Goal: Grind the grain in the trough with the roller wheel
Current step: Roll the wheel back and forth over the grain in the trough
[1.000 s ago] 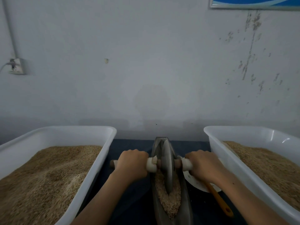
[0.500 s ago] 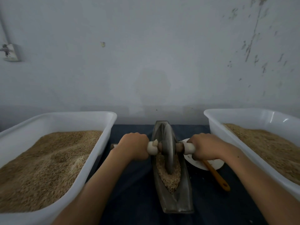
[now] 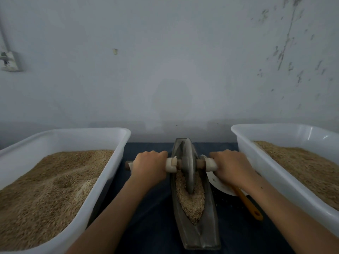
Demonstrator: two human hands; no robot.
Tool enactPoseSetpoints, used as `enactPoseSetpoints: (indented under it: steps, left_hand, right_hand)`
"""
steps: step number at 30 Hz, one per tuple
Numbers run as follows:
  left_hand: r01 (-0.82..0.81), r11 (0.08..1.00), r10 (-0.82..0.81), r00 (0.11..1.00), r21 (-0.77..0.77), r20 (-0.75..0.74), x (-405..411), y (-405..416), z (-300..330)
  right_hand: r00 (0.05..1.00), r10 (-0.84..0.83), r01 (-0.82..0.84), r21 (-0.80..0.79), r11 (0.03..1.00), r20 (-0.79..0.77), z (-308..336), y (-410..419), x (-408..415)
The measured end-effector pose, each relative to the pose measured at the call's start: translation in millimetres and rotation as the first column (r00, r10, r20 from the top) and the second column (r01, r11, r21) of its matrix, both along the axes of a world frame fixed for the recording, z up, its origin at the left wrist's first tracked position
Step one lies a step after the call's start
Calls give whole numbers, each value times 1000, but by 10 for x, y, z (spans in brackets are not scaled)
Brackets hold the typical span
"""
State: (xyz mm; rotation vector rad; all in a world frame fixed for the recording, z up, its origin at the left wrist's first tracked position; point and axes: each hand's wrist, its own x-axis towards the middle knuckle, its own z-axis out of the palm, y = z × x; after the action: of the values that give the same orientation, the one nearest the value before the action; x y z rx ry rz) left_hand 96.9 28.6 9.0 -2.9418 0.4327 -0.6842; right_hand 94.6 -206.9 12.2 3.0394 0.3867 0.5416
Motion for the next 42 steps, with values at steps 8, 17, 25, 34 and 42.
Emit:
enactPoseSetpoints:
  steps: [8,17,25,34,42]
  left_hand:
    - [26,995,2,957,93,-290,-1,-15,145]
    - [15,998,-3,980,61,-200,24,-27,125]
    - [20,1000,-20,999,6,38,65,-6,-19]
    - [106,993,-73,908,59,-413,55,28,223]
    - [69,997,-62,982,33,-176,97,38,81]
  right_hand:
    - [931,6,-28,-54,998,-365,192,-40,-54]
    - [963,8,-20,-39,999,-271,165,-21,-11]
    - [1000,9,-9,-25,1000,-10,10,-3,44]
    - [890,30,-48,-28,998,-456,272,-39,-33]
    - [992,18,-24,-41,999,-128,94,7,49]
